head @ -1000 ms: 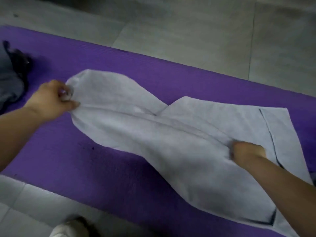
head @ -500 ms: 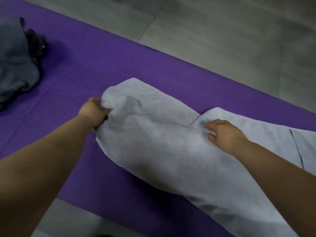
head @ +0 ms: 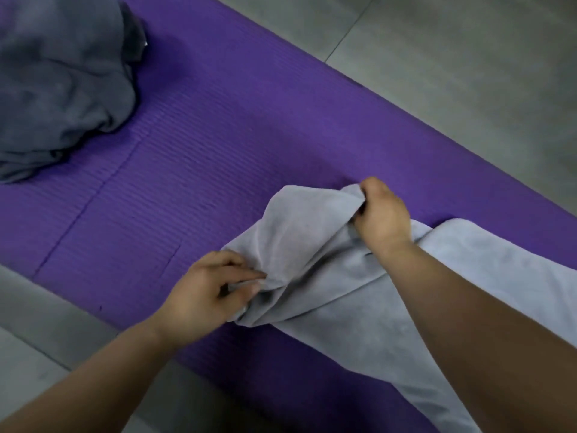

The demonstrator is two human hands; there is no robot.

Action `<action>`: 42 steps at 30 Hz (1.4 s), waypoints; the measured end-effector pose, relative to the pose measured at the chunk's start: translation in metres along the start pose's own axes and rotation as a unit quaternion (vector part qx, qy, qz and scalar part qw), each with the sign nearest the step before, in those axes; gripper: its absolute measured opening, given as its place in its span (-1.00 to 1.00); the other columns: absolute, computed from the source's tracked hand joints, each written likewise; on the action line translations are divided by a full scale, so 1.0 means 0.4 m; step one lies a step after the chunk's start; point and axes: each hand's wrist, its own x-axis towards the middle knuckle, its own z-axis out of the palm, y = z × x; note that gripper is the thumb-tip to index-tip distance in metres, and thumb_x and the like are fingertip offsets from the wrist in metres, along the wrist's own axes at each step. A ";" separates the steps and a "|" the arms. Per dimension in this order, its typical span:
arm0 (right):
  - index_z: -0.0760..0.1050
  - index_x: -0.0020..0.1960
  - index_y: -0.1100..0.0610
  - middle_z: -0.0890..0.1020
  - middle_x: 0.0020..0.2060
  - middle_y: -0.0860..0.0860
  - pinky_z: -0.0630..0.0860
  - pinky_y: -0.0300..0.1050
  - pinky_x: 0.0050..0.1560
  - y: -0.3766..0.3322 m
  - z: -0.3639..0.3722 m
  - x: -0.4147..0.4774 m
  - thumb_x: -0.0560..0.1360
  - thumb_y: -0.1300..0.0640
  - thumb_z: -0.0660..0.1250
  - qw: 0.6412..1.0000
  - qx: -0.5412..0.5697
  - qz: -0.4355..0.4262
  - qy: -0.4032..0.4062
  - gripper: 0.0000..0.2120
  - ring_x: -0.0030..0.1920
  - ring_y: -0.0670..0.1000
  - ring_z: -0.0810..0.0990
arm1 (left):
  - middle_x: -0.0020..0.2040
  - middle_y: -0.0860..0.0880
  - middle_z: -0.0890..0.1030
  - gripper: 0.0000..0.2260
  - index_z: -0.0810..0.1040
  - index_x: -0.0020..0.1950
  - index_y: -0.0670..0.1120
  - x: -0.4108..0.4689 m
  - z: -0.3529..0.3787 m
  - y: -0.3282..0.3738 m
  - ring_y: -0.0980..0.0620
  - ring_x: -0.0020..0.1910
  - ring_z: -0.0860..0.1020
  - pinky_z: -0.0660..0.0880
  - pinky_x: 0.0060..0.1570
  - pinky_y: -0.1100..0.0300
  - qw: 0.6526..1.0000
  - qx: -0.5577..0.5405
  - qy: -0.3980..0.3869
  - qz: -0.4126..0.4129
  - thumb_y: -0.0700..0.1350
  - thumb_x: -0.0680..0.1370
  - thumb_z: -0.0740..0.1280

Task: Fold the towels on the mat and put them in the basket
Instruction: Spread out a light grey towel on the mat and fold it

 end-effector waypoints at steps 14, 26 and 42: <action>0.41 0.25 0.18 0.54 -0.03 0.03 0.32 -0.28 -0.02 0.019 -0.057 -0.109 0.47 0.03 0.34 0.964 0.229 0.084 -0.102 -0.59 -0.03 -0.03 0.47 | -0.01 0.25 0.62 -0.56 0.61 -0.15 0.27 -0.021 0.096 0.030 0.23 0.12 0.38 0.46 0.09 -0.10 0.945 0.260 -0.113 0.165 0.16 0.59 -0.08; 0.55 -0.13 0.10 0.56 -0.23 -0.17 0.37 -0.46 -0.06 0.015 -0.101 -0.170 0.36 0.13 0.18 0.944 0.233 -0.226 -0.065 -0.80 -0.11 -0.33 0.49 | -0.12 0.26 0.58 -0.20 0.54 0.02 0.09 -0.013 0.005 0.012 0.26 -0.09 0.54 0.45 -0.03 0.28 0.991 0.013 -0.049 -0.124 0.60 0.02 0.16; 0.24 0.40 0.05 0.31 0.34 -0.02 0.19 -0.28 0.30 0.314 -0.132 -0.338 0.42 0.07 0.39 0.964 -0.010 -0.076 -0.255 -0.39 0.36 -0.02 0.29 | -0.36 0.00 0.59 -0.75 0.41 -0.08 0.09 -0.043 0.211 0.118 0.11 -0.21 0.40 0.31 -0.13 0.21 0.935 0.195 0.071 0.289 0.19 0.56 0.06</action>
